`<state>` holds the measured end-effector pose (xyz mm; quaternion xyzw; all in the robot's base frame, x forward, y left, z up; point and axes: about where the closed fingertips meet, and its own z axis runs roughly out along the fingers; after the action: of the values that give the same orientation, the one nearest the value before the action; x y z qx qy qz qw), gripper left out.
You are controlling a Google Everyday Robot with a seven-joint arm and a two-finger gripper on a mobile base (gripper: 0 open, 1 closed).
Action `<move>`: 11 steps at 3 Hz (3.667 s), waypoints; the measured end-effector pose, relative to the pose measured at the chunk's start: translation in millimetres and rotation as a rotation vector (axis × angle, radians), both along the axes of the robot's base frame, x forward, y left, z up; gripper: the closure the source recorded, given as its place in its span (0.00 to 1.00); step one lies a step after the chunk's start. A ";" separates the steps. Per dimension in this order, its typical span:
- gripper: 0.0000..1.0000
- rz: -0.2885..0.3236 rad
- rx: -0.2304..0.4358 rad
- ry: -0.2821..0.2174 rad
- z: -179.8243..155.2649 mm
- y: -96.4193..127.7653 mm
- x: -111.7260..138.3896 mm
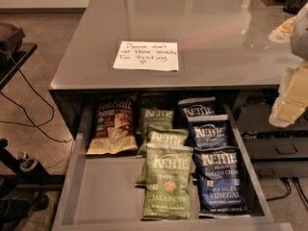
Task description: Pick green jalapeno chip bag from top drawer and place on counter
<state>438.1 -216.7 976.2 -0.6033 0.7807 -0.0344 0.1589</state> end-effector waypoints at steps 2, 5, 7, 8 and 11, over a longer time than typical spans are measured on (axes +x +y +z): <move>0.00 0.012 0.045 -0.009 -10.0 6.4 -4.0; 0.00 0.109 0.449 0.057 -113.6 99.2 -22.8; 0.00 0.143 0.577 0.152 -156.5 141.5 -34.7; 0.00 0.211 0.535 0.087 -184.2 146.4 -31.6; 0.00 0.327 0.396 -0.068 -194.9 144.3 -18.5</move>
Offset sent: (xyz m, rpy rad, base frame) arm -0.0096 0.0138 -0.0295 0.1113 -0.0010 0.0282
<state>419.7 -72.4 781.3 -0.6771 0.6587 0.1248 0.3035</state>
